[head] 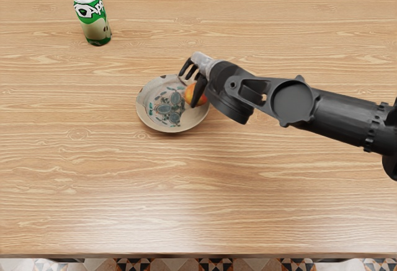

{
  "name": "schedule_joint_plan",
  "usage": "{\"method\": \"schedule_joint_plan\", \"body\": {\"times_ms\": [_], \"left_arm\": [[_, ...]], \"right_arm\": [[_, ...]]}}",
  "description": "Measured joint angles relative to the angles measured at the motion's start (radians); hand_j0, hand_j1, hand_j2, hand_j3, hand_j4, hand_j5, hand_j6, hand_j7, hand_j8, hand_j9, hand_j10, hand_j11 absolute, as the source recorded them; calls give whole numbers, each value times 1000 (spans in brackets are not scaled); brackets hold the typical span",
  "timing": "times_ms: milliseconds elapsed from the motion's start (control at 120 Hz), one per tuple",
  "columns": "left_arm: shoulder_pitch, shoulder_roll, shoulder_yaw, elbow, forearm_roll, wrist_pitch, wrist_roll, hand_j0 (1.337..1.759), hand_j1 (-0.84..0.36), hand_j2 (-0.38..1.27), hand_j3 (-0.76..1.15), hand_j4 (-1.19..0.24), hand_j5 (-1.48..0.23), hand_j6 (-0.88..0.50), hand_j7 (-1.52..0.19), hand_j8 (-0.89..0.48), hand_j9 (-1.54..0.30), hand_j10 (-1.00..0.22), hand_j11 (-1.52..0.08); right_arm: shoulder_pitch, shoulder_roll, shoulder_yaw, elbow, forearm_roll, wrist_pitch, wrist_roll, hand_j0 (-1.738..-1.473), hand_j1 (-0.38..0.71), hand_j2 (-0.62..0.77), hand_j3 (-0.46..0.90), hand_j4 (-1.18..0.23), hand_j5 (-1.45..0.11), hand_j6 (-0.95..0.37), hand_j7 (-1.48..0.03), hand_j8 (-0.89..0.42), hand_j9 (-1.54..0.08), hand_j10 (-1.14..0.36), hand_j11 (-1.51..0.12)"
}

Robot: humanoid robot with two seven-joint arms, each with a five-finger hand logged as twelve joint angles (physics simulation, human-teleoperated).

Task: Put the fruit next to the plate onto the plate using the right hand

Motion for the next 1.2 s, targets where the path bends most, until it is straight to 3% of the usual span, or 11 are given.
{"method": "schedule_joint_plan", "body": {"times_ms": [117,258,525,700,958,1200], "left_arm": [[0,0,0,0,0,0,0,1658,58,48,0,-242,-315,-242,-315,-242,-315,-242,-315],[8,0,3,-1,1,0,1,1658,58,48,0,-242,-315,-242,-315,-242,-315,-242,-315],[8,0,7,2,2,0,1,1658,59,48,0,-242,-315,-242,-315,-242,-315,-242,-315],[18,0,4,-2,1,0,1,1658,59,48,0,-242,-314,-242,-314,-242,-314,-242,-314],[20,0,3,1,0,0,1,1658,58,48,0,-242,-315,-242,-315,-242,-315,-242,-315],[19,0,4,1,1,0,1,1658,58,48,0,-242,-315,-242,-315,-242,-315,-242,-315]], "right_arm": [[1,0,2,1,-1,-33,0,-1658,-40,168,0,-284,-394,-258,-380,-191,-382,-234,-377],[14,0,15,8,7,-40,0,-1658,-171,81,0,-162,-223,-150,-216,-116,-217,-137,-214],[9,-100,152,211,111,96,1,-1658,-269,17,0,-72,-96,-69,-94,-59,-94,-65,-93],[-125,-208,342,242,151,353,3,-1658,-289,3,0,-53,-69,-52,-68,-48,-68,-50,-68],[-254,-461,441,238,313,737,189,-1658,-300,-4,0,-43,-55,-43,-55,-41,-55,-41,-55],[-312,-641,458,225,419,863,254,-1658,-304,-6,0,-39,-50,-39,-50,-39,-50,-39,-50]]}}
